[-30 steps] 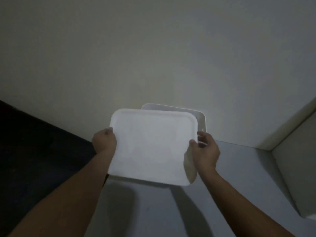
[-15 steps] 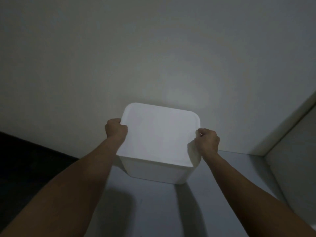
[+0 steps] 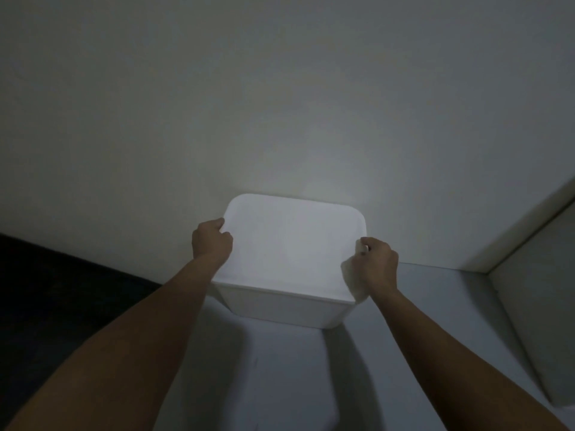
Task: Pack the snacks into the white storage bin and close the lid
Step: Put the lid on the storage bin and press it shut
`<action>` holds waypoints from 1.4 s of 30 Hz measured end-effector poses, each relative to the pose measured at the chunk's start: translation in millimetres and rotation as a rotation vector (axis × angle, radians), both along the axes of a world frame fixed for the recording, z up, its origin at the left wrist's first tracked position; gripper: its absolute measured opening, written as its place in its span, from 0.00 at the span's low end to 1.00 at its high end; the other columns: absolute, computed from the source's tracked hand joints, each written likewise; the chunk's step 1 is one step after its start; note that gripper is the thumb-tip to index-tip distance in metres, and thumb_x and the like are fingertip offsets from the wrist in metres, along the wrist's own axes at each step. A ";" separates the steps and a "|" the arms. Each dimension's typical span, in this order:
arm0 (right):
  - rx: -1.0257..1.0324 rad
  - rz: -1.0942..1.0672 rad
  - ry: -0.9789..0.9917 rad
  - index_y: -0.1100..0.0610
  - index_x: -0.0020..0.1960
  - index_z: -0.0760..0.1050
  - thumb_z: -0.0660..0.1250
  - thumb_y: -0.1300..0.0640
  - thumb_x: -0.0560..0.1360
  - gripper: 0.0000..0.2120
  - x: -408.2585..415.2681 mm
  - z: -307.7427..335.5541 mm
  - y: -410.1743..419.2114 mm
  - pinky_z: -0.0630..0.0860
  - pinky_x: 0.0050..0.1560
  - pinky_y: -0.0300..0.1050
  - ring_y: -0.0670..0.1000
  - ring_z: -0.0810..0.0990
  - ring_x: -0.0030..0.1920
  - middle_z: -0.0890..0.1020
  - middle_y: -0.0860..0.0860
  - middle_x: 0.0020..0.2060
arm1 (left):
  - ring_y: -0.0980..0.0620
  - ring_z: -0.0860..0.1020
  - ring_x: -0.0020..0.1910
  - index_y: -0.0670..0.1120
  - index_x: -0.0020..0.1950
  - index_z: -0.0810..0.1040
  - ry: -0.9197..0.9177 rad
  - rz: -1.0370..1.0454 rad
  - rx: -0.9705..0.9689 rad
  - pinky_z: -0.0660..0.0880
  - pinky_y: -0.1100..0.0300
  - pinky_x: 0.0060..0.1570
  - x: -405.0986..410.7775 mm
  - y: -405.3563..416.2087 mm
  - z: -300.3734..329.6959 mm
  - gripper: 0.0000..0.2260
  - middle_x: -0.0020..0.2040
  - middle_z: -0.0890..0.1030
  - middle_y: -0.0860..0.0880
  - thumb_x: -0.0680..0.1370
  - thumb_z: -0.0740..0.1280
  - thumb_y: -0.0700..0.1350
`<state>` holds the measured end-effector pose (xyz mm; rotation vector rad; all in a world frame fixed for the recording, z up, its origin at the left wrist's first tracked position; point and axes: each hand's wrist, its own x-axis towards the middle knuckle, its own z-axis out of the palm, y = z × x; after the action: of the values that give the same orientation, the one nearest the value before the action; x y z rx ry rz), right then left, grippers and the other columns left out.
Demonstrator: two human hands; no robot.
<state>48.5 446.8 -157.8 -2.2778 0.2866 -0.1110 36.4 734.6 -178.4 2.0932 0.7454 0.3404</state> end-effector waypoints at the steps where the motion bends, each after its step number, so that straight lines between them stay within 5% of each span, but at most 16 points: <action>1: -0.023 0.010 -0.018 0.72 0.52 0.77 0.60 0.70 0.72 0.12 0.0 -2.5 1.1 0.75 0.53 0.55 0.65 0.78 0.52 0.81 0.66 0.51 | 0.42 0.74 0.66 0.37 0.69 0.72 0.002 -0.015 0.003 0.68 0.56 0.68 0.5 1.0 -1.3 0.20 0.68 0.74 0.40 0.76 0.63 0.36; 4: -0.203 0.103 -0.049 0.67 0.39 0.73 0.61 0.66 0.68 0.04 3.7 -13.3 5.9 0.71 0.40 0.47 0.64 0.77 0.47 0.77 0.59 0.40 | 0.41 0.71 0.68 0.38 0.70 0.69 0.055 -0.111 0.127 0.66 0.53 0.68 2.0 -0.6 -2.9 0.21 0.70 0.71 0.39 0.78 0.62 0.39; 6: -0.356 0.174 -0.057 0.60 0.36 0.67 0.61 0.62 0.65 0.03 7.1 -21.7 9.5 0.68 0.40 0.46 0.63 0.75 0.46 0.73 0.56 0.38 | 0.42 0.62 0.74 0.40 0.72 0.65 0.149 -0.213 0.370 0.59 0.48 0.71 2.8 -8.4 -5.2 0.22 0.75 0.63 0.40 0.80 0.60 0.46; 9: -0.505 0.243 -0.047 0.61 0.54 0.71 0.55 0.55 0.73 0.14 11.4 -29.7 11.9 0.72 0.59 0.57 0.66 0.70 0.62 0.73 0.63 0.60 | 0.46 0.48 0.78 0.45 0.77 0.57 0.258 -0.335 0.663 0.46 0.40 0.74 4.1 -18.6 -13.4 0.25 0.79 0.51 0.45 0.82 0.52 0.54; 11: -0.548 0.300 0.005 0.60 0.71 0.62 0.50 0.48 0.79 0.25 11.0 -30.7 12.2 0.61 0.71 0.63 0.66 0.56 0.74 0.59 0.61 0.75 | 0.46 0.45 0.78 0.46 0.78 0.54 0.284 -0.370 0.742 0.45 0.39 0.74 4.2 -20.3 -18.7 0.26 0.79 0.49 0.45 0.82 0.48 0.55; 13: -0.585 0.363 -0.004 0.57 0.76 0.53 0.47 0.41 0.79 0.30 11.1 -33.1 13.6 0.53 0.73 0.65 0.64 0.46 0.77 0.51 0.59 0.78 | 0.43 0.45 0.78 0.46 0.78 0.52 0.271 -0.375 0.795 0.45 0.39 0.74 3.5 -21.6 -22.7 0.26 0.79 0.47 0.43 0.82 0.47 0.56; 16: -0.675 0.437 -0.081 0.55 0.77 0.50 0.43 0.38 0.79 0.32 9.9 -35.9 16.2 0.49 0.74 0.65 0.63 0.45 0.77 0.50 0.58 0.78 | 0.40 0.45 0.78 0.47 0.78 0.53 0.216 -0.382 0.906 0.44 0.39 0.74 3.3 -24.4 -27.9 0.26 0.79 0.47 0.40 0.82 0.47 0.56; 23: -0.716 0.505 0.003 0.55 0.78 0.45 0.39 0.36 0.78 0.34 17.4 -41.4 16.5 0.48 0.75 0.64 0.59 0.45 0.78 0.48 0.56 0.78 | 0.42 0.47 0.78 0.48 0.78 0.51 0.231 -0.394 0.900 0.46 0.40 0.75 6.8 -24.0 -33.7 0.26 0.79 0.50 0.43 0.82 0.46 0.57; 30: -0.771 0.494 0.006 0.57 0.75 0.55 0.44 0.39 0.77 0.33 18.4 -33.8 22.7 0.57 0.71 0.68 0.62 0.55 0.76 0.58 0.58 0.76 | 0.42 0.59 0.76 0.46 0.75 0.64 0.197 -0.388 0.808 0.60 0.44 0.71 12.1 -19.0 -26.6 0.31 0.76 0.63 0.43 0.76 0.47 0.60; 33: -0.797 0.431 -0.099 0.56 0.58 0.70 0.50 0.41 0.74 0.23 23.4 -25.6 27.0 0.69 0.60 0.65 0.60 0.73 0.59 0.74 0.57 0.57 | 0.39 0.70 0.67 0.44 0.67 0.74 0.112 -0.415 0.790 0.72 0.44 0.60 16.8 -13.1 -19.0 0.33 0.67 0.74 0.41 0.72 0.50 0.62; 36: -0.744 0.385 -0.171 0.56 0.49 0.70 0.54 0.44 0.71 0.17 39.8 -22.2 29.6 0.73 0.52 0.58 0.58 0.75 0.47 0.75 0.56 0.46 | 0.39 0.72 0.58 0.43 0.61 0.76 0.090 -0.442 0.847 0.74 0.46 0.51 28.6 -3.2 -7.4 0.29 0.59 0.77 0.42 0.72 0.55 0.62; 39: -0.656 0.403 -0.114 0.59 0.58 0.66 0.50 0.45 0.72 0.23 54.3 -30.7 28.6 0.71 0.60 0.62 0.62 0.70 0.62 0.72 0.61 0.60 | 0.37 0.69 0.65 0.40 0.66 0.72 0.137 -0.489 0.862 0.68 0.44 0.62 39.0 2.4 -9.1 0.37 0.65 0.72 0.38 0.72 0.49 0.67; 42: -0.585 0.383 -0.012 0.60 0.73 0.54 0.49 0.41 0.73 0.34 61.0 -37.4 30.4 0.57 0.71 0.66 0.60 0.51 0.77 0.54 0.61 0.76 | 0.43 0.48 0.78 0.42 0.77 0.55 0.210 -0.509 0.807 0.50 0.44 0.75 45.9 1.9 -16.6 0.42 0.79 0.51 0.40 0.72 0.45 0.69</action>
<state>109.5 477.2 -195.3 -2.8634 -0.2261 -0.0078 82.3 736.5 -195.0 3.0165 0.1491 0.1396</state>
